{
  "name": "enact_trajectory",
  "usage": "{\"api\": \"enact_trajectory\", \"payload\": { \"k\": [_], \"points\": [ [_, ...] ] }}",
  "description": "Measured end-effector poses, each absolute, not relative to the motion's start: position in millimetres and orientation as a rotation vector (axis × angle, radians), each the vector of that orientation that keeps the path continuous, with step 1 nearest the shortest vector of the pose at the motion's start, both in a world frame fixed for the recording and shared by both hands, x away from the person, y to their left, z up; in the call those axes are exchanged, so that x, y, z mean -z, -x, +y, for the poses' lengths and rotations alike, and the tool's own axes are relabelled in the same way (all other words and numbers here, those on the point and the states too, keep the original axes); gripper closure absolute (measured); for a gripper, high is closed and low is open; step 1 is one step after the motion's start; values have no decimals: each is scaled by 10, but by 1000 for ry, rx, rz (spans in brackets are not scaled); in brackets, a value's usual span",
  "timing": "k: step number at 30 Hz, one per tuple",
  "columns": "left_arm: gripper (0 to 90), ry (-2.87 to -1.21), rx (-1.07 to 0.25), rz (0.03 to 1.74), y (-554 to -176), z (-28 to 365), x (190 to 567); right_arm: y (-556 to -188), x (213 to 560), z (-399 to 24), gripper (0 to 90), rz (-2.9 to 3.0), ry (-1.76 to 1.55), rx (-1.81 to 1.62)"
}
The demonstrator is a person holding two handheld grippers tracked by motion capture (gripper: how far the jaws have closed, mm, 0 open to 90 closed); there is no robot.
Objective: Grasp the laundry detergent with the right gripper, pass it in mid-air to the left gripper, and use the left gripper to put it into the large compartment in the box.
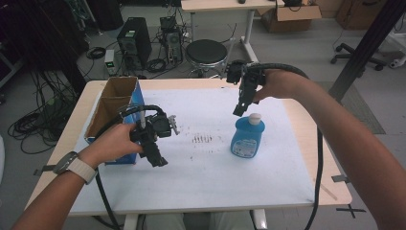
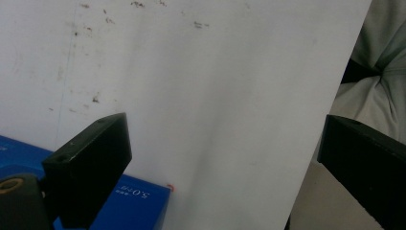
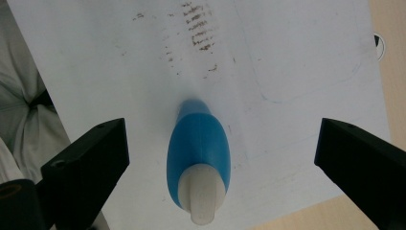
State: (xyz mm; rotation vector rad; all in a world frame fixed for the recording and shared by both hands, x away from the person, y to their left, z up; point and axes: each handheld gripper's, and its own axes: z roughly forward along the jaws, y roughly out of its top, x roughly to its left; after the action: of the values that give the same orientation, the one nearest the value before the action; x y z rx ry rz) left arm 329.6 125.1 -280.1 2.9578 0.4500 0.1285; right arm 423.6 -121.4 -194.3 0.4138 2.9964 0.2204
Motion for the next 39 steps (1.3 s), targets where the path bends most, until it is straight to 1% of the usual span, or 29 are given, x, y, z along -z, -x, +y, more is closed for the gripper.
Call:
{"api": "enact_trajectory", "payload": {
  "k": [19,39],
  "points": [
    [49,-2950,-137,447,-3270,1252,2756,-4111,1855,-1533,43,2974,-474,-296],
    [49,-2941,-141,454,-3266,1276,2748,-4006,2032,-1880,43,2981,-533,-382]
  ]
}}
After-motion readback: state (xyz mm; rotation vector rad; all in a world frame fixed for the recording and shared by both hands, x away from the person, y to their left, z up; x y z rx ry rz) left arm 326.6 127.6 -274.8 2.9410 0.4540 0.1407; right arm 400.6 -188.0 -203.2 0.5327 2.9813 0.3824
